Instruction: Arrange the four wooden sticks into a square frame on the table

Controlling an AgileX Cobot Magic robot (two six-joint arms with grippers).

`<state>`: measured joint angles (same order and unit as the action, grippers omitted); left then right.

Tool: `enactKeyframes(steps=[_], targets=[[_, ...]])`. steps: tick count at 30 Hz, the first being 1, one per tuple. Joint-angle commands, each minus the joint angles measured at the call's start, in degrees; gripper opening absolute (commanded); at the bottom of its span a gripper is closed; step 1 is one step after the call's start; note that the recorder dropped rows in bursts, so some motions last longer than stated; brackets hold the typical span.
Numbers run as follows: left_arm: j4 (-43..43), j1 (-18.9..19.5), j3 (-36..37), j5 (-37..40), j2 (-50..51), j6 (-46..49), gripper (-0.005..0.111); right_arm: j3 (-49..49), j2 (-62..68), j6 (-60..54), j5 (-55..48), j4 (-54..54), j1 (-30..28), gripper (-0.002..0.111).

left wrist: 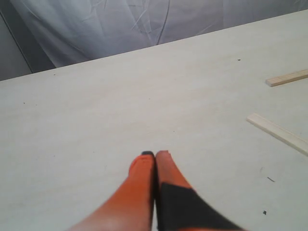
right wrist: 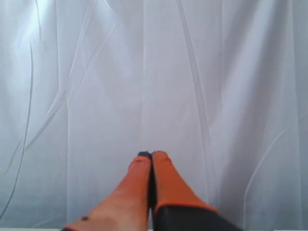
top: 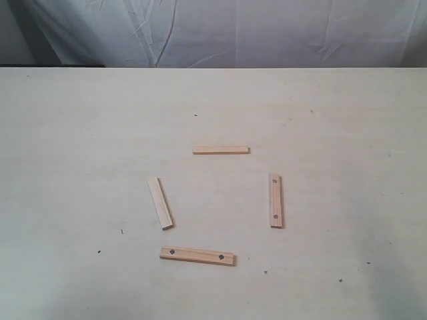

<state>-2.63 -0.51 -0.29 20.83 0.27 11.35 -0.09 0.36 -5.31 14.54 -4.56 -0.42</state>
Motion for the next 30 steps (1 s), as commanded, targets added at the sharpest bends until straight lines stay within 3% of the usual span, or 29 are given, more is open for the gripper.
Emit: enactKeyframes(steps=[1, 10, 14, 15, 16, 19, 25, 27, 30], targets=[[0.2, 0.3, 0.3, -0.5, -0.3, -0.4, 0.000, 0.1, -0.4, -0.1, 3.3, -0.2, -0.1, 0.000], [0.2, 0.3, 0.3, -0.5, -0.3, -0.4, 0.000, -2.2, -0.4, -0.1, 0.6, -3.5, -0.1, -0.001], [0.2, 0.3, 0.3, -0.5, -0.3, -0.4, 0.000, -13.3, 5.0, -0.7, -15.7, -3.6, -0.1, -0.001], [0.2, 0.3, 0.3, -0.5, -0.3, -0.4, 0.000, -17.1, 7.7, -0.3, -22.3, -3.7, -0.1, -0.001], [0.2, 0.3, 0.3, -0.5, -0.3, -0.4, 0.000, -24.9, 13.8, 0.6, -36.5, -4.1, -0.1, -0.001], [0.2, 0.3, 0.3, -0.5, -0.3, -0.4, 0.000, -33.1, 23.8, 0.6, -49.5, -5.0, -0.1, -0.001], [0.2, 0.3, 0.3, -0.5, -0.3, -0.4, 0.000, -36.5, 40.6, 1.0, -49.9, -14.2, -0.1, -0.001], [4.1, 0.3, 0.3, -1.0, -0.3, 0.8, 0.000, -36.5, 44.2, 1.0, -49.9, -17.3, -0.1, -0.001], [5.3, 0.3, 0.3, -8.4, -0.3, 0.8, 0.000, -37.2, 51.8, 0.8, -51.3, -19.4, -0.1, -0.001]])
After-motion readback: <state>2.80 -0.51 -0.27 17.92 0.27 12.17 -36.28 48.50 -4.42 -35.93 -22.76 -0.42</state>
